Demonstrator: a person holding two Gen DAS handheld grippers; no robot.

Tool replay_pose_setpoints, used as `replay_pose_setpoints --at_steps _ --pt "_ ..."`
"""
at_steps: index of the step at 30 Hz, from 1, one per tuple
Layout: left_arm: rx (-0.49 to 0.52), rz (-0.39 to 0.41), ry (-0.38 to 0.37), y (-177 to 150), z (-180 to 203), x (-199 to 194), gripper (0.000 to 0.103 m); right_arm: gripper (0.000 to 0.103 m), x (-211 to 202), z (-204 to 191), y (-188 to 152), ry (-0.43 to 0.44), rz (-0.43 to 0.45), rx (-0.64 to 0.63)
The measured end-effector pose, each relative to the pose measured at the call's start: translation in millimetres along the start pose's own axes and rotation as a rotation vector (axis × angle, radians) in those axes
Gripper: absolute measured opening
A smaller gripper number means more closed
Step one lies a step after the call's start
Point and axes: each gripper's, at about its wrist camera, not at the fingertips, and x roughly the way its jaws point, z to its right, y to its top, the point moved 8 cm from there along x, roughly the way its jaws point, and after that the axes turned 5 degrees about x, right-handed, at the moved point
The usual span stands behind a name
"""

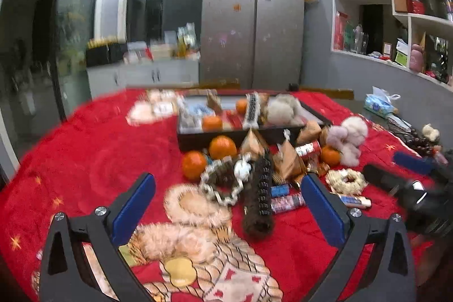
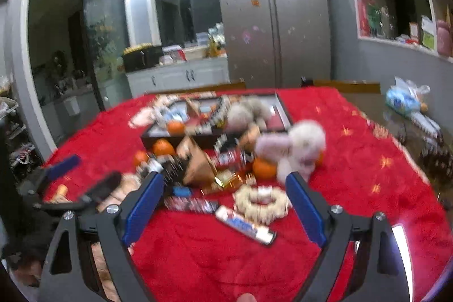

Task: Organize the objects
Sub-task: 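Raise both open tools away from the box toward the pile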

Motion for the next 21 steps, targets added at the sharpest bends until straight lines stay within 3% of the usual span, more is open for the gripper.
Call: replay_pose_setpoints --at_steps 2,5,11,13,18,21 --pt "-0.039 0.002 -0.018 -1.3 -6.4 1.2 0.103 0.089 10.3 0.7 -9.4 -0.017 -0.042 0.004" --pt "-0.066 0.042 0.008 -0.9 -13.1 -6.3 0.103 0.089 6.3 2.3 -8.0 -0.007 -0.016 0.013" --pt "0.042 0.090 0.047 2.8 6.6 -16.3 0.103 0.089 0.1 -3.6 -7.6 -0.076 0.024 -0.039" --pt "0.038 0.092 0.053 3.1 5.5 -16.8 0.103 0.089 -2.9 -4.3 -6.4 -0.144 0.045 -0.062" --pt "-0.011 0.076 0.035 1.2 -3.7 -14.3 0.103 0.089 -6.1 -12.3 -3.3 -0.183 0.072 -0.120" --pt "0.013 0.070 0.033 -0.4 1.2 -13.0 0.103 0.090 -5.7 -25.6 -6.0 -0.198 0.079 -0.194"
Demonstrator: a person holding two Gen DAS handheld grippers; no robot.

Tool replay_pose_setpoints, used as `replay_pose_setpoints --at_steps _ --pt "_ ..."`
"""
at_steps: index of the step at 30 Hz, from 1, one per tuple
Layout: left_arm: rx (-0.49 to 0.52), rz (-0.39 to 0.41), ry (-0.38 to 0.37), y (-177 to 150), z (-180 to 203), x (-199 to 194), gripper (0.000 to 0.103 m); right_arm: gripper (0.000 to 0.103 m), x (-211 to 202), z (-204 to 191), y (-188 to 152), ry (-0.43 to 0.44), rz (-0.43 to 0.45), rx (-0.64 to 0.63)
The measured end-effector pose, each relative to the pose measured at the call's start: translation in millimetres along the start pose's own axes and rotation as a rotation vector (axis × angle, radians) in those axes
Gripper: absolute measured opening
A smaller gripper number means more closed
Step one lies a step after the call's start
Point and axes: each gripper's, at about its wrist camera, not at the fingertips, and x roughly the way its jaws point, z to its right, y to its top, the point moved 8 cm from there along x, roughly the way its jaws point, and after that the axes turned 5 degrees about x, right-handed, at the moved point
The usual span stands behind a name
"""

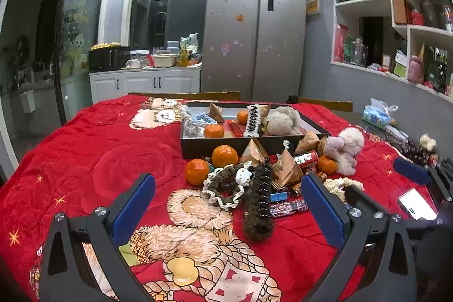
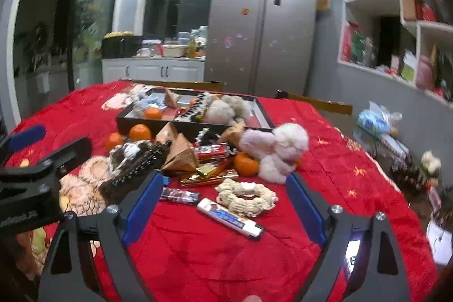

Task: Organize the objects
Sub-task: 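Raise both open tools away from the box toward the pile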

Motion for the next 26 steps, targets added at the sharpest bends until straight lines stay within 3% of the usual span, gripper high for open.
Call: replay_pose_setpoints --at_steps 5,10,20,24,26 --pt "0.038 0.004 0.004 0.0 7.8 -1.1 0.103 0.090 -3.0 -16.4 -0.9 -0.049 0.019 -0.093" --pt "0.004 0.008 -0.005 -0.4 1.3 -2.0 0.103 0.090 -0.4 4.9 0.9 -0.016 0.000 0.024" --pt "0.004 -0.008 -0.018 -1.4 1.9 -0.2 0.103 0.090 0.5 3.5 -0.1 -0.011 -0.005 0.021" --pt "-0.010 -0.002 -0.035 -0.8 0.4 -1.6 0.103 0.090 7.7 12.2 -7.7 0.059 -0.056 0.109" --pt "-0.012 -0.002 -0.025 -0.8 -0.7 -2.1 0.103 0.090 9.3 22.2 -10.1 0.051 -0.063 0.158"
